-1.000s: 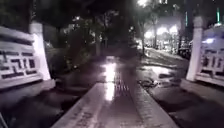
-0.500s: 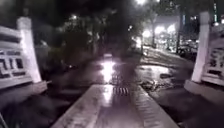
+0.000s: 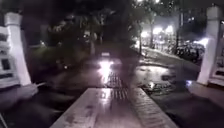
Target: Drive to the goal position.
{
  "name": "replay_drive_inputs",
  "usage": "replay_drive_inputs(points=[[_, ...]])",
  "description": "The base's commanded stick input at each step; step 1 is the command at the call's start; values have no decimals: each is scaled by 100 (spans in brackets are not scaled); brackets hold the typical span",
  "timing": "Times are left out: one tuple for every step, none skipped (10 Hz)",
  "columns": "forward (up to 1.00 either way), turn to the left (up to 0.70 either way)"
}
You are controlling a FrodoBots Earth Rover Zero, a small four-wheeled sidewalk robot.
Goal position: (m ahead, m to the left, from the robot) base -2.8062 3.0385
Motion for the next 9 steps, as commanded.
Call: replay_drive_inputs(points=[[45, 0], [45, 0], [45, 0], [45, 0], [45, 0], [45, 0], [45, 0], [45, 0], [45, 0]])
